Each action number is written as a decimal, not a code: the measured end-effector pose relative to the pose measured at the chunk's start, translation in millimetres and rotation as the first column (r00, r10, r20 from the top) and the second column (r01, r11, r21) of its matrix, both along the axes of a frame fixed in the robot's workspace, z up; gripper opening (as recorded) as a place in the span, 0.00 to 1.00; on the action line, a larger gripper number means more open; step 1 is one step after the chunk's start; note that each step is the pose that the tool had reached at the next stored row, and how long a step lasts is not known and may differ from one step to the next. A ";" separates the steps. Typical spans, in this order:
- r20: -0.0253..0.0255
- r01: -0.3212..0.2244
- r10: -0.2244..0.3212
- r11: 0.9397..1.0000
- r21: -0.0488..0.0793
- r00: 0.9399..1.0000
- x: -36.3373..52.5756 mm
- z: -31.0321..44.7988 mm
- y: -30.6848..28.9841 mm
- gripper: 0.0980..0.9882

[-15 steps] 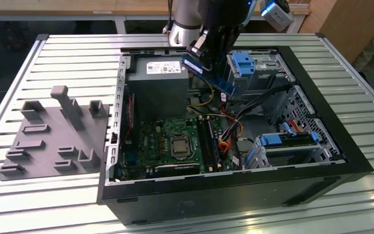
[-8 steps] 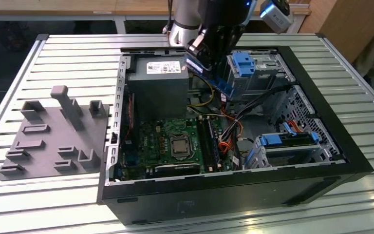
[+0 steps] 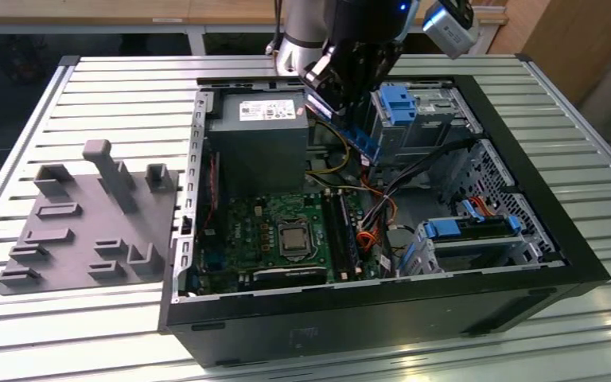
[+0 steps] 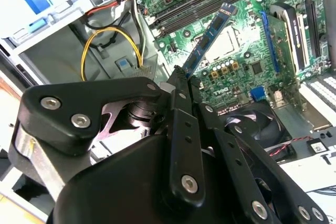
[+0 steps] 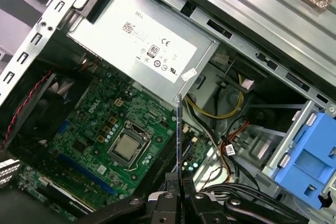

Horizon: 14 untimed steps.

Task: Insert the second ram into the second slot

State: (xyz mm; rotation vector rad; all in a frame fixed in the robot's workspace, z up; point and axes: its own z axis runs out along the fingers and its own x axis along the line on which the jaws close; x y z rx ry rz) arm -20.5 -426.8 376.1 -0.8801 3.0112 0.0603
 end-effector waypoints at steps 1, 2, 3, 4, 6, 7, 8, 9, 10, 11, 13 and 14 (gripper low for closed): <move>0.000 0.004 -0.004 1.000 0.000 1.000 0.0 0.0 0.0 0.04; 0.000 0.006 -0.006 1.000 -0.002 1.000 0.1 0.0 0.1 0.04; 0.000 0.007 -0.007 1.000 -0.003 1.000 0.1 0.0 0.1 0.04; 0.000 0.007 -0.007 1.000 -0.003 1.000 0.1 0.0 0.1 0.04; 0.000 0.007 -0.007 1.000 -0.003 1.000 0.1 0.0 0.0 0.04; 0.000 0.008 -0.008 1.000 -0.003 1.000 0.2 0.0 0.0 0.04; 0.000 0.008 -0.008 1.000 -0.002 1.000 0.2 -0.1 0.1 0.04; 0.000 0.009 -0.009 1.000 -0.001 1.000 0.2 -0.1 0.1 0.04; 0.000 0.011 -0.011 1.000 -0.001 1.000 0.2 -0.1 0.1 0.04; 0.000 0.013 -0.013 1.000 0.000 1.000 0.2 -0.2 0.1 0.04; 0.000 0.018 -0.018 1.000 0.000 1.000 0.2 -0.1 0.1 0.04; 0.000 0.022 -0.022 1.000 0.000 1.000 0.2 -0.1 0.1 0.04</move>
